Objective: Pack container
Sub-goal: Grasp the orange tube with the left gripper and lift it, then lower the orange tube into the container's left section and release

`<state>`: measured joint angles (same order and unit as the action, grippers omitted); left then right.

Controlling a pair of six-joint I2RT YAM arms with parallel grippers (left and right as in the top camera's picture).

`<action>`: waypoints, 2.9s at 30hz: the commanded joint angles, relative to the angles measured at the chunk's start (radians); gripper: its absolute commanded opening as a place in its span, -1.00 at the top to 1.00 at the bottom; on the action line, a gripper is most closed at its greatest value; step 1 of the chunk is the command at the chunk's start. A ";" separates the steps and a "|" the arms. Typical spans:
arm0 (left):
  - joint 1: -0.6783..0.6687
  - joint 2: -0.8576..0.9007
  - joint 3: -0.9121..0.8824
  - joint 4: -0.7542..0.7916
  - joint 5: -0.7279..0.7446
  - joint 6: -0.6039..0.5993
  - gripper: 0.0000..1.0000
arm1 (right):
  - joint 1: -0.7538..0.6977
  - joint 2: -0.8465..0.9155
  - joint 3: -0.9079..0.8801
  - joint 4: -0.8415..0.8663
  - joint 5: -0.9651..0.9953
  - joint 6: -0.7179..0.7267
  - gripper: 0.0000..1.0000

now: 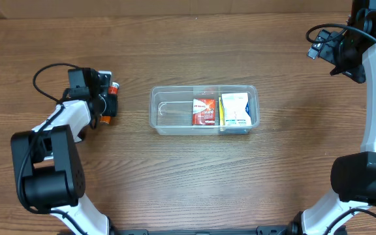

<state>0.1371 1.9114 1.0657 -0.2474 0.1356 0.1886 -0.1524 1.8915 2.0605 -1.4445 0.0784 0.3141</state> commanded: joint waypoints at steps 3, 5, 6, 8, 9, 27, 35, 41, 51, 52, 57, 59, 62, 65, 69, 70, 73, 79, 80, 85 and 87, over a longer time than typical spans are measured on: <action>-0.008 0.045 -0.003 0.001 -0.009 -0.013 0.42 | 0.000 -0.026 0.022 0.002 0.007 0.000 -1.00; -0.008 0.043 -0.002 0.012 -0.006 -0.014 0.75 | 0.000 -0.026 0.022 0.002 0.007 0.000 -1.00; -0.008 0.040 0.003 0.012 -0.004 -0.018 0.83 | 0.000 -0.026 0.022 0.002 0.007 0.000 -1.00; -0.008 0.031 0.022 0.009 -0.004 -0.034 0.84 | 0.000 -0.026 0.022 0.002 0.007 0.000 -1.00; -0.008 0.021 0.039 -0.001 -0.003 -0.034 0.83 | 0.000 -0.026 0.022 0.002 0.007 0.000 -1.00; -0.512 -0.370 0.275 -0.486 0.216 0.837 0.92 | 0.000 -0.026 0.022 0.002 0.007 0.000 -1.00; -0.598 -0.218 0.270 -0.516 0.198 0.836 0.92 | 0.000 -0.026 0.022 0.002 0.007 0.000 -1.00; -0.603 -0.116 0.270 -0.511 0.235 0.837 0.92 | 0.000 -0.026 0.022 0.002 0.007 0.000 -1.00; -0.634 -0.067 0.270 -0.496 0.250 0.837 0.60 | 0.000 -0.026 0.022 0.002 0.007 0.000 -1.00; -0.634 -0.067 0.270 -0.496 0.250 0.836 0.44 | 0.000 -0.026 0.022 0.002 0.007 0.000 -1.00; -0.634 -0.067 0.270 -0.492 0.250 0.836 -0.59 | 0.000 -0.026 0.022 0.002 0.007 0.000 -1.00; -0.634 -0.067 0.270 -0.484 0.250 0.836 -0.61 | 0.000 -0.026 0.022 0.002 0.007 0.000 -1.00; -0.634 -0.068 0.272 -0.473 0.250 0.836 -0.61 | 0.000 -0.026 0.022 0.002 0.007 0.000 -1.00; -0.634 -0.068 0.272 -0.466 0.249 0.835 -0.60 | 0.000 -0.026 0.022 0.002 0.007 0.000 -1.00; -0.634 -0.078 0.281 -0.428 0.249 0.740 -0.50 | 0.000 -0.026 0.022 0.002 0.007 0.000 -1.00; -0.633 -0.085 0.296 -0.428 0.248 0.697 -0.50 | 0.000 -0.026 0.022 0.002 0.007 0.000 -1.00; -0.633 -0.095 0.352 -0.445 0.223 0.554 -0.49 | 0.000 -0.026 0.022 0.002 0.007 0.000 -1.00; -0.615 -0.106 0.489 -0.655 0.090 0.233 -0.41 | 0.000 -0.026 0.022 0.002 0.007 0.000 -1.00; -0.610 -0.106 0.488 -0.686 0.090 0.233 -0.42 | 0.000 -0.026 0.022 0.002 0.007 0.000 -1.00; -0.581 -0.100 0.488 -0.835 0.084 0.234 -0.47 | 0.000 -0.026 0.022 0.002 0.007 0.000 -1.00; -0.572 -0.100 0.470 -0.840 0.021 0.236 -0.61 | 0.000 -0.026 0.022 0.002 0.007 0.000 -1.00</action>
<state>-0.4469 1.8297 1.5333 -1.0851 0.2222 0.4431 -0.1524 1.8915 2.0605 -1.4437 0.0784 0.3141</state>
